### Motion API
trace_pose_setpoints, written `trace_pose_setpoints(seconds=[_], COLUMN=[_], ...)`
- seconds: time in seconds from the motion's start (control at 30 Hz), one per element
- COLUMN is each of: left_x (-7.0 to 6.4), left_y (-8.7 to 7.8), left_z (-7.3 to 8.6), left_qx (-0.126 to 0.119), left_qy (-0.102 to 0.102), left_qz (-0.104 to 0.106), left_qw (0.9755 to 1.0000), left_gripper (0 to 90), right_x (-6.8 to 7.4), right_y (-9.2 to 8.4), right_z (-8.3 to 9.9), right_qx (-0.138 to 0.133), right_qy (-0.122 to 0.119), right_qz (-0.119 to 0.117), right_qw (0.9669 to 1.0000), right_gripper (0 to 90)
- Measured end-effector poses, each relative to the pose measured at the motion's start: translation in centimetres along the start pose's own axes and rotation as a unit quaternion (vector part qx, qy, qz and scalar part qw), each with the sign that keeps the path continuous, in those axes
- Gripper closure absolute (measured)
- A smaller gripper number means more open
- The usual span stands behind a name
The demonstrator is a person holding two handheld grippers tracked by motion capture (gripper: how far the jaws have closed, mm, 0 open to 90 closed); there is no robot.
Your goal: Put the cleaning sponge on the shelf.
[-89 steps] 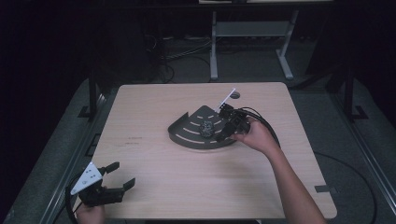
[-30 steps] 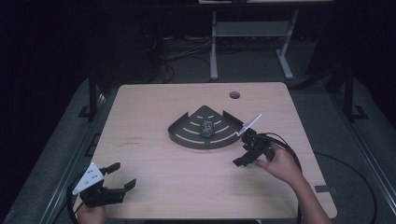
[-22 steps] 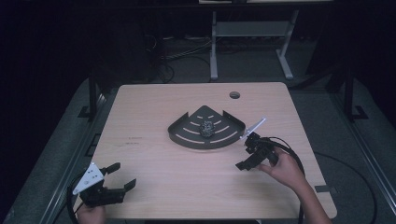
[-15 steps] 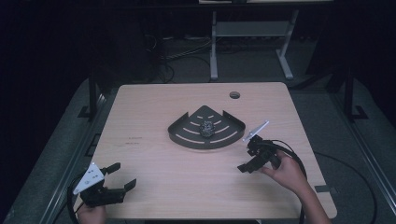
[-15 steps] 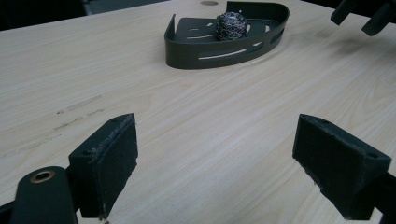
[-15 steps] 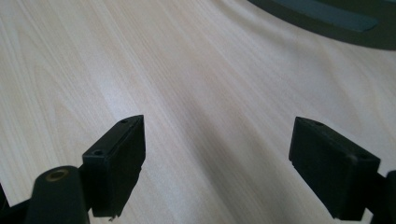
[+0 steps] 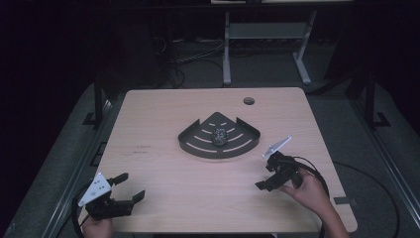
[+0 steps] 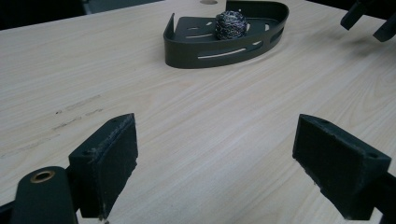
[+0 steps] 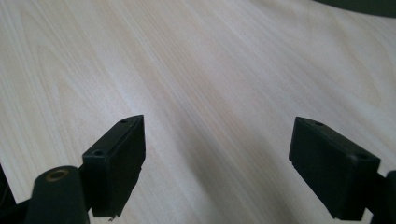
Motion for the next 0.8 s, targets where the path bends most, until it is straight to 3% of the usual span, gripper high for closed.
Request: trace_pose_setpoints(seconds=[0.8], left_x=[0.0], left_y=[0.1], left_z=[0.1], left_qx=[0.003], left_qy=[0.003], left_qz=[-0.001], left_qw=[1.0000], left_gripper=[13.3], right_x=[1.6], right_y=[-0.6], right_z=[3.3], right_qx=[-0.015], right_qy=[0.018], right_qz=[0.010], right_qw=[0.9997], right_gripper=[18.1])
Point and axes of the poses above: each handheld gripper's, and its own axes: y roughly forward along the jaws, z roughly out of its underside, x roughly to its left, the point moved 9 cm from there along y, roughly forward along the jaws, and after that the axes turned 14 degrees about -y, right-handed, at the moved point
